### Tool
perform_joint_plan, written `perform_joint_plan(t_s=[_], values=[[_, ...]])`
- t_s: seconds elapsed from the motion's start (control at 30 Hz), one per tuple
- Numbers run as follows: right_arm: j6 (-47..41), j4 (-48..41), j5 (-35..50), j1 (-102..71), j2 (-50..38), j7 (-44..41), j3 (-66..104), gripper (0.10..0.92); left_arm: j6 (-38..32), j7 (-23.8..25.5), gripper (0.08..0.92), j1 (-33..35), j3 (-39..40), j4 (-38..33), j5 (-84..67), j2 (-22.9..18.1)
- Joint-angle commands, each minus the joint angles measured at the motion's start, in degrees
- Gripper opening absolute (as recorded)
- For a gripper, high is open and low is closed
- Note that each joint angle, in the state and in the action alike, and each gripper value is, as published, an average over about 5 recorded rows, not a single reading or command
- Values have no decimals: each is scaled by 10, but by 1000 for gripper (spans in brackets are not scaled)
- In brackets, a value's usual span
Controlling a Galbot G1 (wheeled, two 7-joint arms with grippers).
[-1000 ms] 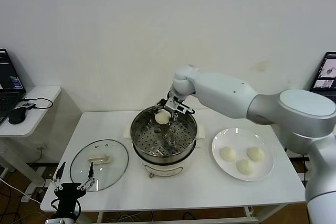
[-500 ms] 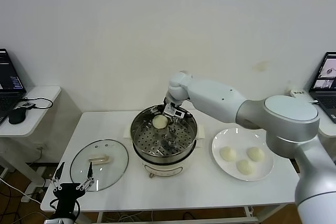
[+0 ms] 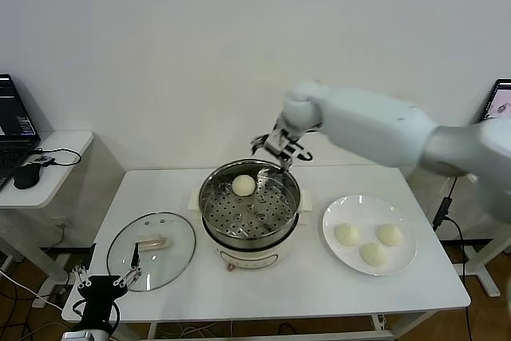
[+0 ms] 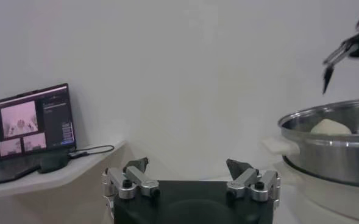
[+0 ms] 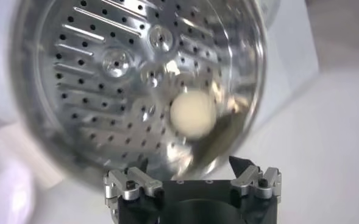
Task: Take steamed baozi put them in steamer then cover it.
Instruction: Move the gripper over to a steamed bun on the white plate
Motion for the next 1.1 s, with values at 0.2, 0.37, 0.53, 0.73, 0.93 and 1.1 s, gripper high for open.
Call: perform_joint_plan(t_s=[0.2, 0.37, 0.53, 0.73, 0.93, 1.1], values=[[-173, 199, 23, -50, -315, -17, 27, 823, 33, -1, 823, -4, -1, -12, -4, 7], [-159, 193, -28, -162, -339, -16, 90, 823, 37, 0, 823, -6, 5, -11, 1, 6], [-150, 168, -67, -267, -330, -11, 163, 823, 39, 2, 823, -6, 7, -7, 7, 5], [-140, 129, -95, -373, -291, -4, 226, 823, 39, 6, 823, -2, 2, -4, 8, 5], [-140, 74, -112, -392, -234, -1, 241, 823, 39, 8, 823, 2, -3, -1, 9, 3], [-136, 29, -131, -402, -187, 3, 253, 823, 38, 8, 823, 1, -6, 5, 9, 2]])
